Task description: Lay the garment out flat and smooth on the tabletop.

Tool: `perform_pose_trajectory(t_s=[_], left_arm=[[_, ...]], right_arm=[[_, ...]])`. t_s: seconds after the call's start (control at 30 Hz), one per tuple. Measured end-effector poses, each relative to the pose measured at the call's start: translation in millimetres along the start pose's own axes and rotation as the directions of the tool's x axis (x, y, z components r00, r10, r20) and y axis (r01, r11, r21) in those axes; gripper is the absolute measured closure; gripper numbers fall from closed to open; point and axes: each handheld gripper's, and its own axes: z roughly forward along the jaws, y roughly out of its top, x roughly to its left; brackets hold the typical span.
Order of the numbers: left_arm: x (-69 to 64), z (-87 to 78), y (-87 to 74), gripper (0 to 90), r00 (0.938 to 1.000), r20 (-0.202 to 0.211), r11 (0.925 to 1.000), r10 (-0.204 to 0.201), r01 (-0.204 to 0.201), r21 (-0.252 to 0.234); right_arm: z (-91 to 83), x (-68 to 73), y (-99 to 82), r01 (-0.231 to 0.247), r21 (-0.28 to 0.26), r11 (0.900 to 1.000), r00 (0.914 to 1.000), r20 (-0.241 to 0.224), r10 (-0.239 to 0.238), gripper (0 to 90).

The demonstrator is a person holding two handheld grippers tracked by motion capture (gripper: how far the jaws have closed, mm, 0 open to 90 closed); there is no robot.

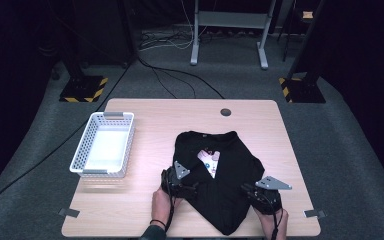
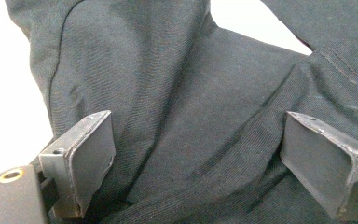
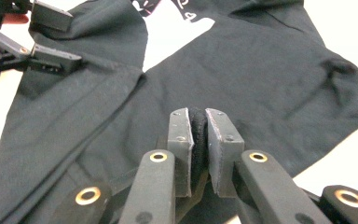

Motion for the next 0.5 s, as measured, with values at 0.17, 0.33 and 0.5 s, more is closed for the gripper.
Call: perform_pose_trajectory(t_s=[0.17, 0.33, 0.5], left_arm=[[-0.1, 0.0, 0.0, 10.7, 1.0, -0.002, 1.0, 0.0, 0.0, -0.001], [-0.1, -0.1, -0.1, 10.7, 1.0, -0.002, 1.0, 0.0, 0.0, -0.001], [-0.1, -0.1, 0.0, 10.7, 1.0, -0.002, 1.0, -0.001, 0.001, 0.0]], right_arm=[[-15.6, -7.3, -10.9, -0.01, -0.007, 0.9999, 0.9998, 0.015, 0.01, 80.7], [-26.0, -14.8, -23.5, -0.043, -0.004, 0.9991, 0.999, 0.011, 0.043, 80.6], [-35.4, -18.9, -36.1, -0.061, -0.003, 0.9981, 0.9979, 0.022, 0.061, 80.4]])
